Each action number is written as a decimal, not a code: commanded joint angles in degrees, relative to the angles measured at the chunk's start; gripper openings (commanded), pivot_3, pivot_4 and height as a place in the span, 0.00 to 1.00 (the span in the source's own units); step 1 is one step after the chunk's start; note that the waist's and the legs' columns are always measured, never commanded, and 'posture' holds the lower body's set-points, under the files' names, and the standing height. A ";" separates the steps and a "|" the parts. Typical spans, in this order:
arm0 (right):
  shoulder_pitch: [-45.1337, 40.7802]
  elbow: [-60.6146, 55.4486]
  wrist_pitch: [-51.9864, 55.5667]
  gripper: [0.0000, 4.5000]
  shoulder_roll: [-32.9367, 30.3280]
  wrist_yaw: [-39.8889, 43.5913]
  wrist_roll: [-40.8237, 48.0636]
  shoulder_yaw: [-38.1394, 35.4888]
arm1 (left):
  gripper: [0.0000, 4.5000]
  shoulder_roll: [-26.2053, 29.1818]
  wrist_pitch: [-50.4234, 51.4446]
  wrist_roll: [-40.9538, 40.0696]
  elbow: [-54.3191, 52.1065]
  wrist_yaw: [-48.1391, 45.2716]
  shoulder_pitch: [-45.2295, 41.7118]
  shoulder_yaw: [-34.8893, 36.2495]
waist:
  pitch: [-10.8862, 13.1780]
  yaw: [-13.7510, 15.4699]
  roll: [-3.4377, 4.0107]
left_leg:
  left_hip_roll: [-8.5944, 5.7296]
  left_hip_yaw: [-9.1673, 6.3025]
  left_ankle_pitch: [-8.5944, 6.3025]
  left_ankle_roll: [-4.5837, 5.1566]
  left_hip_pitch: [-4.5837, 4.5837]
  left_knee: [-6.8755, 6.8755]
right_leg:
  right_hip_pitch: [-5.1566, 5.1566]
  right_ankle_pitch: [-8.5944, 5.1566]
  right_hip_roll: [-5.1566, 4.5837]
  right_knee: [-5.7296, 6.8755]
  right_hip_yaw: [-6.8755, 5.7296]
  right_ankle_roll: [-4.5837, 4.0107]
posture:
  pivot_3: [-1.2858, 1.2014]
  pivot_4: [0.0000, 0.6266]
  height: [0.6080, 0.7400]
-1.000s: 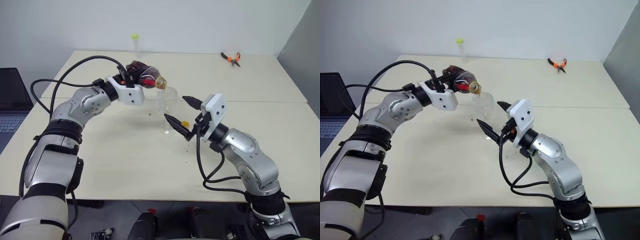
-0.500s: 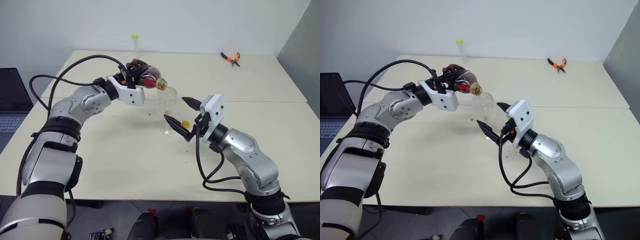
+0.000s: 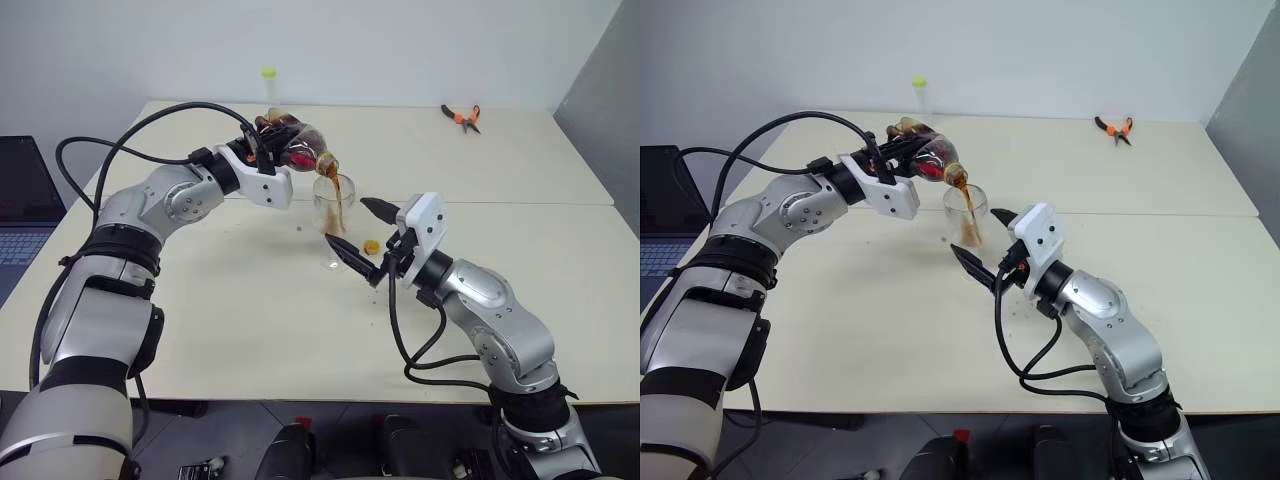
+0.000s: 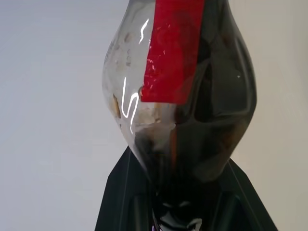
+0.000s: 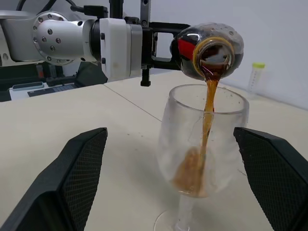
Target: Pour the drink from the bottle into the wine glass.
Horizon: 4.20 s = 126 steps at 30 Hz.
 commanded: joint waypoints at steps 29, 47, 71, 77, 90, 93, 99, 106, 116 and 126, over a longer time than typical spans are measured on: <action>2.05 -4.74 0.62 1.00 1.28 -1.72 3.58 -4.80 | 0.16 2.55 0.94 0.88 0.15 3.08 -2.28 0.30 | 0.00 -0.08 0.00 | -0.01 0.02 0.00 0.00 0.00 0.02 | -0.02 0.00 0.00 0.05 0.01 0.00 | 0.52 0.24 1.00; 2.37 -4.95 0.79 1.00 0.95 -1.44 3.58 -4.30 | 0.15 2.85 0.69 2.11 1.52 4.72 -3.06 -0.71 | 0.00 -0.40 0.00 | -0.02 0.02 0.00 0.00 0.00 0.03 | -0.02 0.00 0.00 0.07 0.01 0.00 | 0.52 0.24 1.00; 2.88 -4.98 0.50 1.00 0.91 -1.25 3.23 -3.37 | 0.15 3.06 -0.75 3.60 2.86 6.54 -4.60 -2.38 | 0.00 -0.44 0.00 | -0.02 0.03 0.00 0.00 0.00 0.05 | -0.03 0.00 0.00 0.12 0.01 0.00 | 0.52 0.24 1.00; 2.90 -4.94 0.40 1.00 0.86 -1.14 3.16 -3.29 | 0.15 2.85 -0.68 3.58 3.02 6.56 -4.65 -2.42 | 0.00 -0.46 0.00 | -0.02 0.05 0.00 0.00 0.00 0.07 | -0.09 -0.01 0.00 0.25 0.03 0.01 | 0.52 0.24 1.00; 3.08 -5.17 0.23 1.00 0.71 -1.09 2.97 -3.04 | 0.15 -0.53 -0.80 -3.14 3.08 1.09 -3.28 -0.73 | 0.00 -0.56 0.00 | -0.02 0.06 0.00 0.00 -0.03 0.12 | -0.17 -0.01 0.00 0.39 0.04 0.01 | 0.52 0.24 1.00; 3.11 -5.17 0.15 1.00 0.70 -1.10 2.97 -2.99 | 0.15 -0.81 -0.85 -4.18 2.61 0.18 -2.83 -0.65 | 0.00 -0.85 0.00 | -0.01 0.06 0.00 0.00 -0.02 0.12 | -0.17 -0.01 0.00 0.41 0.04 0.01 | 0.52 0.24 1.00; 3.22 -5.21 -0.23 1.00 0.68 -0.91 2.94 -2.79 | 0.15 -1.59 0.14 -9.04 1.93 -3.10 -1.50 1.30 | 0.00 -0.99 0.00 | 0.00 0.06 0.01 0.00 -0.02 0.12 | -0.18 -0.01 0.00 0.42 0.04 0.01 | 0.52 0.24 1.00; 3.37 -6.68 -2.62 1.00 -0.20 1.23 2.77 -1.46 | 0.15 -4.36 7.76 -24.55 -2.46 -12.62 4.95 9.61 | -0.01 -1.16 0.01 | 0.05 0.04 0.01 0.00 -0.02 0.12 | -0.19 -0.01 -0.01 0.42 0.05 0.01 | 0.52 0.24 1.00; 2.01 -9.70 0.27 1.00 -3.17 4.71 5.84 -1.63 | 0.14 -11.08 33.40 -45.32 -21.53 -16.68 23.28 24.39 | -0.03 -1.27 0.01 | 0.25 -0.07 0.01 -0.01 -0.02 0.16 | -0.19 -0.02 -0.05 0.46 0.05 0.01 | 0.52 0.24 1.00; -1.20 -10.61 9.36 1.00 -4.55 4.55 12.73 -3.02 | 0.14 -17.71 41.75 -53.28 -23.04 -12.06 32.98 33.97 | -0.10 -0.81 -0.08 | 0.22 -0.11 0.02 -0.02 -0.03 0.19 | -0.16 -0.01 -0.11 0.43 0.03 0.00 | 0.52 0.24 1.00</action>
